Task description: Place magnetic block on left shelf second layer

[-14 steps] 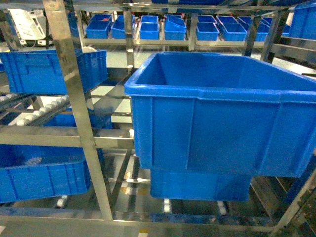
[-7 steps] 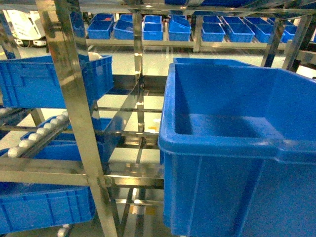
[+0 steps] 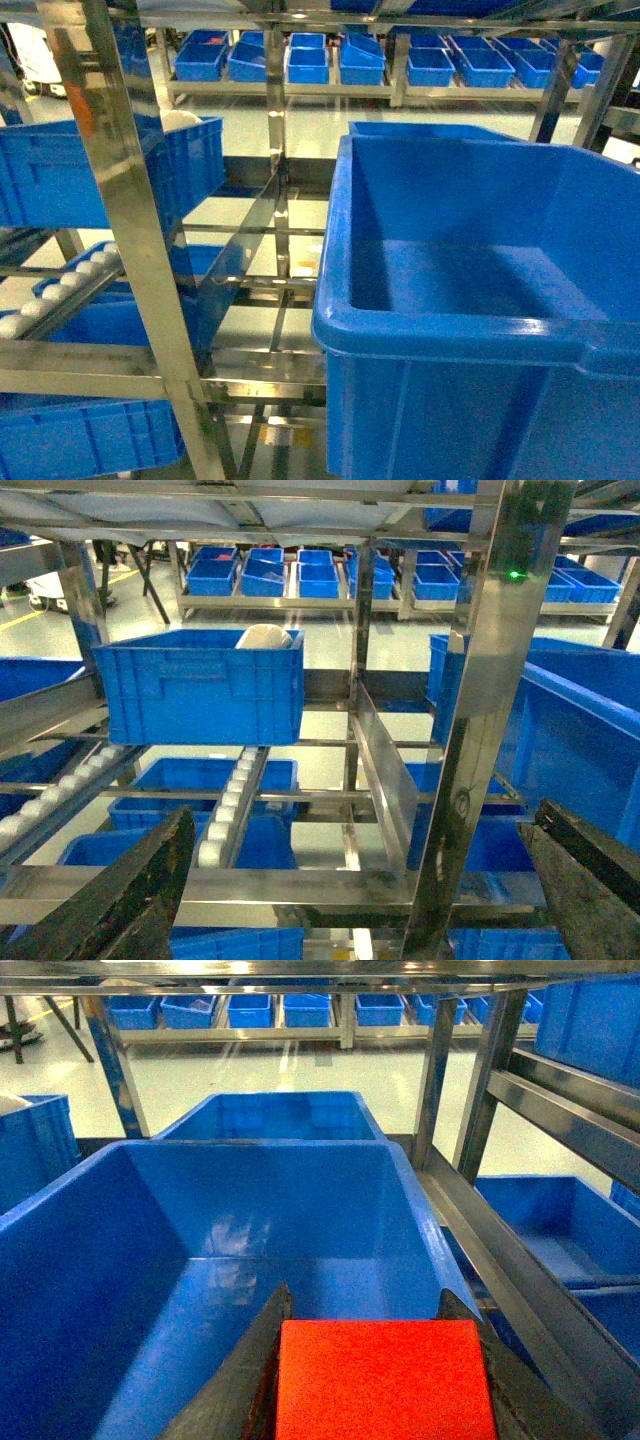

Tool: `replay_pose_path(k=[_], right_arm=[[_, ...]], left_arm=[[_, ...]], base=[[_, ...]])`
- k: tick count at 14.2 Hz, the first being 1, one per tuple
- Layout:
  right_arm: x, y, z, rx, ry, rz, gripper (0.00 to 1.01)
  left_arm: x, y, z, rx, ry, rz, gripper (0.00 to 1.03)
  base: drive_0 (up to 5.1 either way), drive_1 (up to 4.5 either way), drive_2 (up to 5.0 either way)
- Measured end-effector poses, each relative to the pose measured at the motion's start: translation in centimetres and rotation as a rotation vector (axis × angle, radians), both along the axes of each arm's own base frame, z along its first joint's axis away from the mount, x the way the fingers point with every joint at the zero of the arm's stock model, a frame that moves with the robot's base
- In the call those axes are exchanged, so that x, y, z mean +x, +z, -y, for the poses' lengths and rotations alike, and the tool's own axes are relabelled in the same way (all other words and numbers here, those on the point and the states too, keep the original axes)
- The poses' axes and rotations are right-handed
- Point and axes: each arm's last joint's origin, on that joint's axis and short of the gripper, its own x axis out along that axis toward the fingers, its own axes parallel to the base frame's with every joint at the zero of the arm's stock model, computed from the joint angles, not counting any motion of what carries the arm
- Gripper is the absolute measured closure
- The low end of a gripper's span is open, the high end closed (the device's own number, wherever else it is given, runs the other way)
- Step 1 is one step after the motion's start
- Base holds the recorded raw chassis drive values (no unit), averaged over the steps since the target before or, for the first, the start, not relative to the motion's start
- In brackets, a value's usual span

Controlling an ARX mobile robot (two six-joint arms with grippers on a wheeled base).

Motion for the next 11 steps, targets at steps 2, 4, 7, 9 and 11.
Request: replay_pose_path(k=[2, 4, 7, 9, 11], right_arm=[[0.0, 0.0, 0.0, 0.0, 0.0, 0.0, 0.67], [-0.02, 0.04, 0.0, 0.0, 0.0, 0.002, 0.67], [0.0, -0.01, 0.0, 0.0, 0.0, -0.001, 0.67], [-0.13, -0.03, -0.03, 0.003, 0.003, 0.008, 0.67], [-0.23, 0.21, -0.02, 0.003, 0.002, 0.02, 0.67]], left_arm=[[0.0, 0.0, 0.0, 0.0, 0.0, 0.0, 0.05], [0.0, 0.01, 0.0, 0.0, 0.0, 0.001, 0.05], [0.0, 0.01, 0.0, 0.0, 0.0, 0.002, 0.05], [0.0, -0.07, -0.01, 0.0, 0.002, -0.007, 0.05], [0.0, -0.03, 0.0, 0.0, 0.0, -0.003, 0.05]], base=[[0.0, 0.0, 0.0], [0.0, 4.21, -4.2], [0.0, 4.23, -4.2], [0.0, 2.11, -2.1], [0.0, 0.0, 0.0]])
